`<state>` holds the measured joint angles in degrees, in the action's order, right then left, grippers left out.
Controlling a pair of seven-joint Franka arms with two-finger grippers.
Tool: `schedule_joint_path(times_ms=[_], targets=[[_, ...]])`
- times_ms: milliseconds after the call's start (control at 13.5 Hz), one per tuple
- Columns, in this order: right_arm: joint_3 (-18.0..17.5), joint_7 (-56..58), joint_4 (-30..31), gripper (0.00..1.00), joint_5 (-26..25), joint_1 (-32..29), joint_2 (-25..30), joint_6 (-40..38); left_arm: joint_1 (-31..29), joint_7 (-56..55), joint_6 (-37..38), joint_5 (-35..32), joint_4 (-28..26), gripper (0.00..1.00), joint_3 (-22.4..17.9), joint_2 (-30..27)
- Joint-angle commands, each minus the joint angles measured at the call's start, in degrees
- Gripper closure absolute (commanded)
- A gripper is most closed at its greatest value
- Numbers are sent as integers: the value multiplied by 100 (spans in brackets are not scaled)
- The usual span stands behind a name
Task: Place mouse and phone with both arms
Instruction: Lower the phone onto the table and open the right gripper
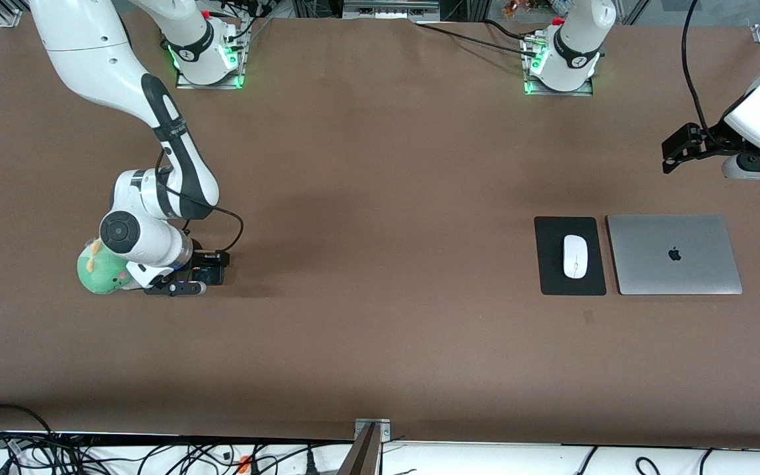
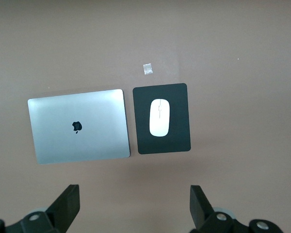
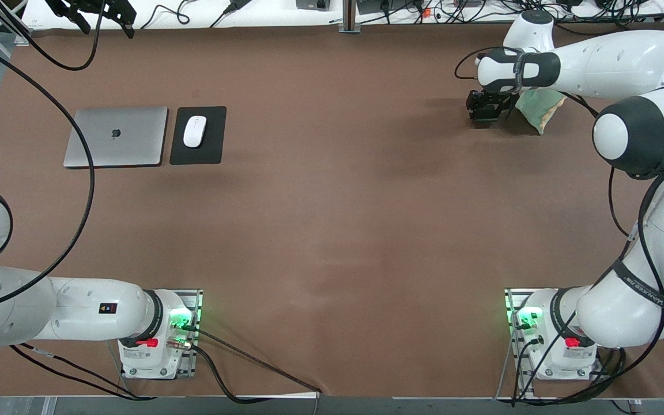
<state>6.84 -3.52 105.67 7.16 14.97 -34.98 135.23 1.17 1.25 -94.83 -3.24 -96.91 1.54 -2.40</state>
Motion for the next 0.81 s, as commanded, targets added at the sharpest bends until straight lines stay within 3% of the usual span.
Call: schedule_joint_path(times_ms=[0,74,222,369,739], targets=[[-78,141,164,34,136,-117,18,275,14,-11,139,122,23,0,-14,-77],[-78,141,173,25,145,-126,-26,354,14,-11,157,122,23,0,-14,-77],[-78,150,200,21,145,-126,-35,434,23,-11,192,122,32,0,-14,-77],[-78,132,191,1,137,-143,0,417,14,-11,210,122,67,0,-14,-68],[-78,97,42,0,136,-161,508,-231,23,-11,210,122,67,0,-14,-68]])
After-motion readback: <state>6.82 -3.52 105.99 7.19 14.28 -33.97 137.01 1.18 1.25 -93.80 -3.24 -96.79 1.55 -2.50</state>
